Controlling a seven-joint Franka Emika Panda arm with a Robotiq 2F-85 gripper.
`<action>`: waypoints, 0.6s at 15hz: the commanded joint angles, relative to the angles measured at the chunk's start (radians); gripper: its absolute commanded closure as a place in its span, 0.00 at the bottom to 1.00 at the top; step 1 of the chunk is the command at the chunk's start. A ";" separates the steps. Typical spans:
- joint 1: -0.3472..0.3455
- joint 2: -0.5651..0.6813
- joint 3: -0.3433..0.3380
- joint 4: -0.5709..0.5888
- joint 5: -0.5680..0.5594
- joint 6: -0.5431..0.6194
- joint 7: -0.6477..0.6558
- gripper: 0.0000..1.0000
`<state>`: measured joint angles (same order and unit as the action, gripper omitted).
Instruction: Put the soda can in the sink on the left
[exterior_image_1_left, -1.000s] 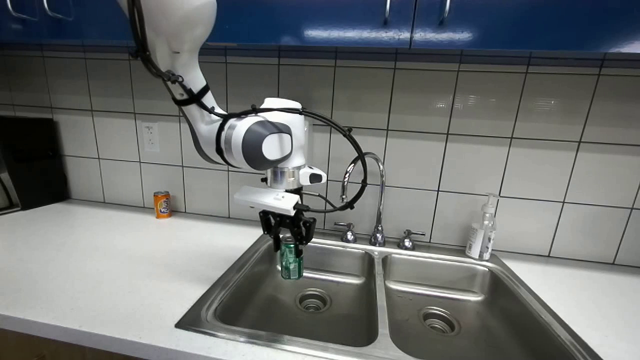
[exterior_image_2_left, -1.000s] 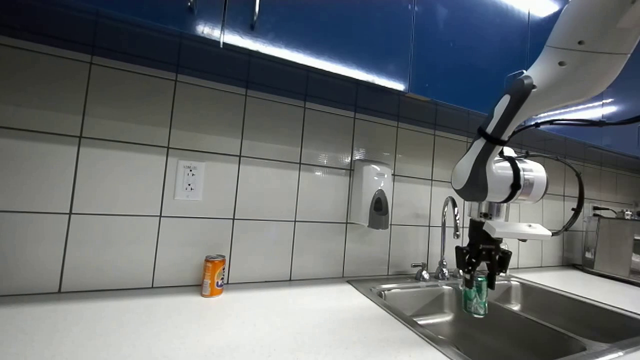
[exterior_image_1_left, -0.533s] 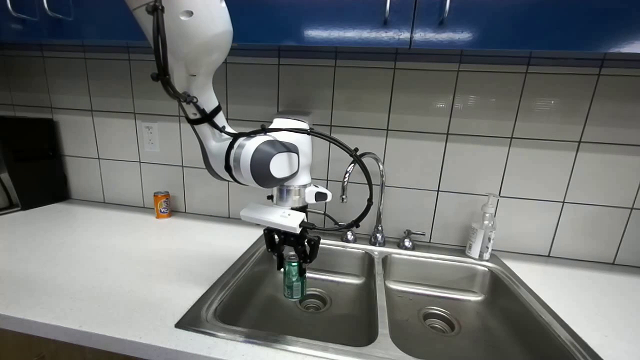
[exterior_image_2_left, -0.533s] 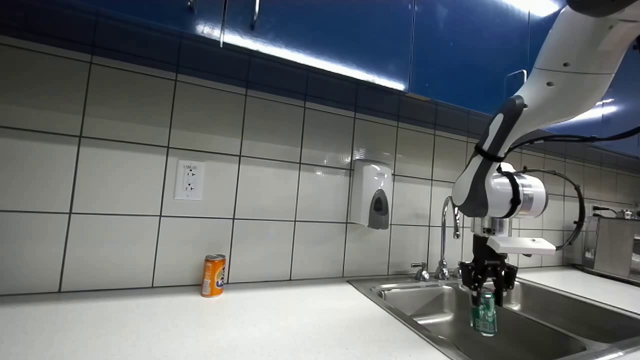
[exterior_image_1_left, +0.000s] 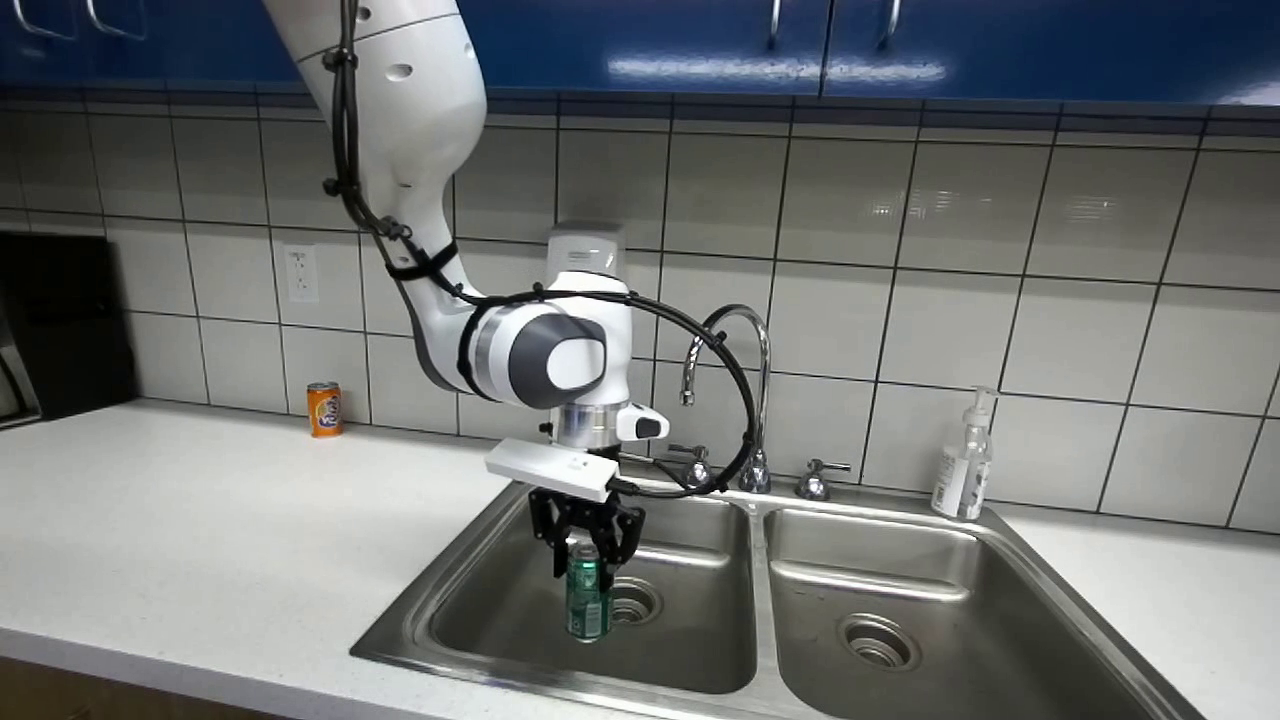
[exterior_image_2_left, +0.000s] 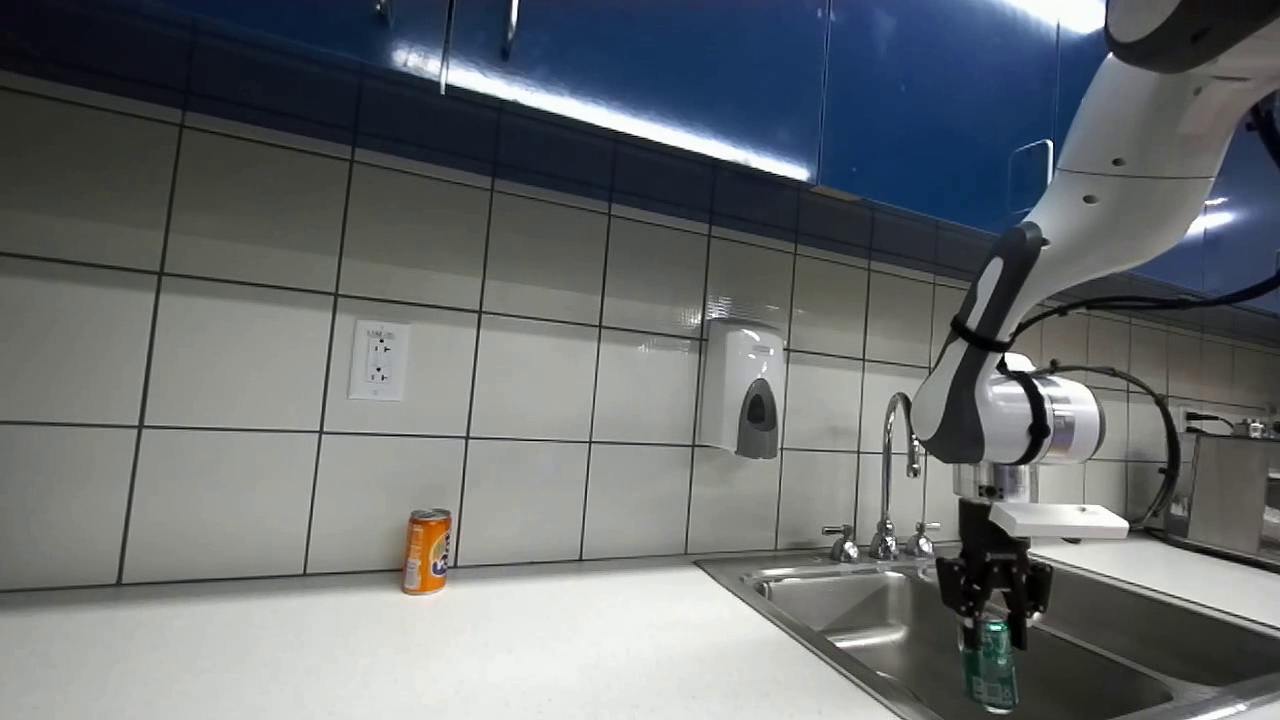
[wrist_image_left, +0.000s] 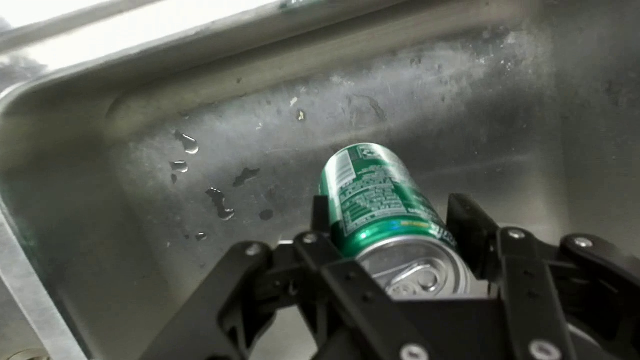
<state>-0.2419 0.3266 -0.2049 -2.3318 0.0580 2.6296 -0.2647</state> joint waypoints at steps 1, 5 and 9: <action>-0.050 0.027 0.036 0.020 0.014 0.016 -0.056 0.64; -0.084 0.068 0.062 0.024 0.026 0.050 -0.094 0.64; -0.119 0.117 0.091 0.027 0.028 0.081 -0.120 0.64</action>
<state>-0.3110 0.4128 -0.1545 -2.3246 0.0623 2.6878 -0.3316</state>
